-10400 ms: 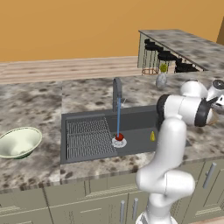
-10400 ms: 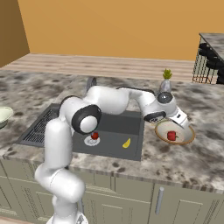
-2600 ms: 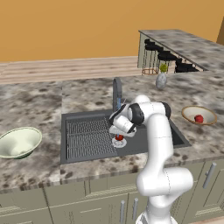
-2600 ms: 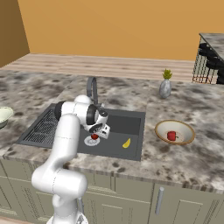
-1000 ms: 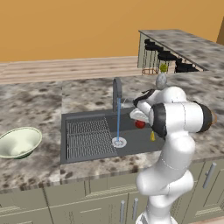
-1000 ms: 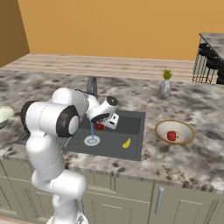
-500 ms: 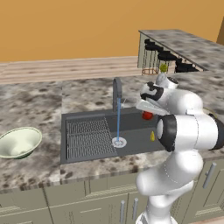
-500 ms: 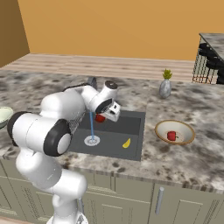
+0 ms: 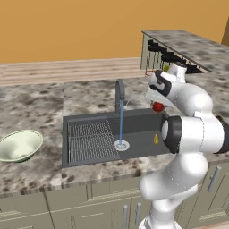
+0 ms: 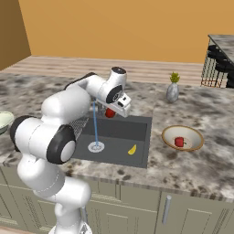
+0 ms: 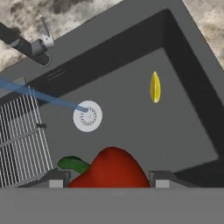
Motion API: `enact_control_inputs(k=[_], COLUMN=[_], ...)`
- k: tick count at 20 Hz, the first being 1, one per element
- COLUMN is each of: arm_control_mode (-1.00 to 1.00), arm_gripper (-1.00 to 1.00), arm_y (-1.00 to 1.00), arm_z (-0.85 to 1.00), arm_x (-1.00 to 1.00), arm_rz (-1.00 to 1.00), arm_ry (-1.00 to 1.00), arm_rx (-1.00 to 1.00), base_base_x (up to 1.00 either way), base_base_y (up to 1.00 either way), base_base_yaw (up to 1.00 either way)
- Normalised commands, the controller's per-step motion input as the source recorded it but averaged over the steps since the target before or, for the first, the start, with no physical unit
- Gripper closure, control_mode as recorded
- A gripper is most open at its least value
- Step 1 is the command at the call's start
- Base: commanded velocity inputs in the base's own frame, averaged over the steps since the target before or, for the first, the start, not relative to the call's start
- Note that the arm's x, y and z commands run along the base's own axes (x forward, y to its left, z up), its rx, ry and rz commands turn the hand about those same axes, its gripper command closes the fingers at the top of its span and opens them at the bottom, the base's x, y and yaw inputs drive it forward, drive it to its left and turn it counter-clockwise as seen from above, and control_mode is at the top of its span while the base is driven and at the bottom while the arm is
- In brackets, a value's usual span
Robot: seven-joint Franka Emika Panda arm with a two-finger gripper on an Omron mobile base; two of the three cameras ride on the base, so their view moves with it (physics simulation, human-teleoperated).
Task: Pick the bell peppers from the sink and place them in one bowl. Place the lemon wedge in the other bowl. Then turn off the sink faucet.
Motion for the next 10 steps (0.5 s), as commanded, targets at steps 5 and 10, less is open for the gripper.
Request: enact_control_inputs(k=[5, 10], arm_control_mode=[-1.0, -1.0], arm_gripper=[1.0, 1.0], arm_y=[-0.06, -0.04], arm_z=[-0.04, -0.25], arm_x=[0.0, 0.0], arm_rz=[-0.11, -0.1], arm_ry=[0.0, -0.01], arm_rx=[-0.05, -0.11], base_base_x=[0.0, 0.0], base_base_y=[0.0, 0.0], base_base_yaw=[0.0, 0.0])
